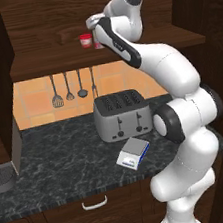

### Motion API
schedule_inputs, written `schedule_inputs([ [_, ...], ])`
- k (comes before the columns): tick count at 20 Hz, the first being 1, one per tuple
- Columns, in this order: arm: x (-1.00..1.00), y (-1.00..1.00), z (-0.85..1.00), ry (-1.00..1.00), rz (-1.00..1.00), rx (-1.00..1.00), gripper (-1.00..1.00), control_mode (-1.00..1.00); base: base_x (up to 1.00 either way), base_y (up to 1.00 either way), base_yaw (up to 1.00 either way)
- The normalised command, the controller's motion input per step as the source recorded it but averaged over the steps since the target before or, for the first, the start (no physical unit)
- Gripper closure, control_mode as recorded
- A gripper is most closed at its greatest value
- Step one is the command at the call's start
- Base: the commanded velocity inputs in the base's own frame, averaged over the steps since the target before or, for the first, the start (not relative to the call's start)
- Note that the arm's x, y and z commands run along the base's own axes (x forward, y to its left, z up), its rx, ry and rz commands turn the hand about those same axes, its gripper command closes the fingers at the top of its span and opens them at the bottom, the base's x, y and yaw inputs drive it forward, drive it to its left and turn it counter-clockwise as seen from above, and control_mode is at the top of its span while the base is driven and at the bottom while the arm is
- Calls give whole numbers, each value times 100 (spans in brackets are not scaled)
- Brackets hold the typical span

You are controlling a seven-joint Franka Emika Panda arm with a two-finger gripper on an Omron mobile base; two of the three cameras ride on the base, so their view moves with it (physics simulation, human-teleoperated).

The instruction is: Pick the canned food and place it on the digital scale for weighing, and close the cabinet.

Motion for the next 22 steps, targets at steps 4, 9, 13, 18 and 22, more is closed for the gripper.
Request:
schedule_inputs([
  [4,21,2,-22,0,0,0,-100,-100,0,0,0],
  [9,25,12,-28,0,0,-2,-100,-100,0,0,0],
  [13,23,12,-26,0,0,-2,-100,-100,0,0,0],
  [18,20,10,-22,0,0,-1,-100,-100,0,0,0],
  [22,21,4,-17,0,0,-1,-100,-100,0,0,0],
])
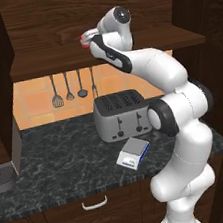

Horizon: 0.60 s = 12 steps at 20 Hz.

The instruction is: Pick the canned food and place it on the digital scale for weighing, and close the cabinet.

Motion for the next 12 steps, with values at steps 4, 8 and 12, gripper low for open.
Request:
schedule_inputs([
  [4,31,8,-1,4,-1,0,100,-100,0,0,0],
  [8,25,1,0,2,0,0,100,-100,0,0,0],
  [12,-32,-1,0,-5,0,0,100,-100,0,0,0],
])
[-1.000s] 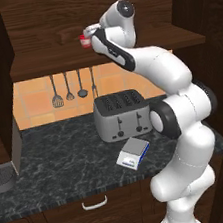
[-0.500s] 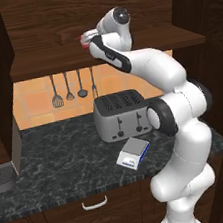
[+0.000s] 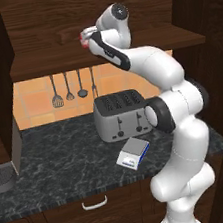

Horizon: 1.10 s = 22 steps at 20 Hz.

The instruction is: Pick the canned food and place it on the digital scale for weighing, and close the cabinet.

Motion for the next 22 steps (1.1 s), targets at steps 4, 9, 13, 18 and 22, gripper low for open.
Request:
schedule_inputs([
  [4,-95,-1,0,-17,-4,4,100,-100,0,0,0],
  [9,-100,0,0,-20,-2,4,100,-100,0,0,0],
  [13,-99,0,0,-27,-1,2,100,-100,0,0,0],
  [18,-100,-1,13,-9,-2,7,100,-100,0,0,0],
  [22,-100,-19,42,0,0,7,100,-100,0,0,0],
])
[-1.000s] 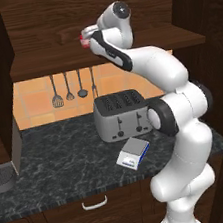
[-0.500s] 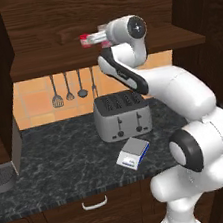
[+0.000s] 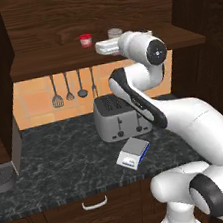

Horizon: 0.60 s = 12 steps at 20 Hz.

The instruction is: Pick the canned food and place it on the digital scale for weighing, and close the cabinet.

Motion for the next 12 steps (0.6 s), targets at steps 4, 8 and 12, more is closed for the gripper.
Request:
schedule_inputs([
  [4,-100,-23,42,1,0,9,100,-100,0,0,0],
  [8,-100,-37,16,4,0,4,100,-100,0,0,0],
  [12,-93,-61,-29,0,11,0,100,-100,0,0,0],
])
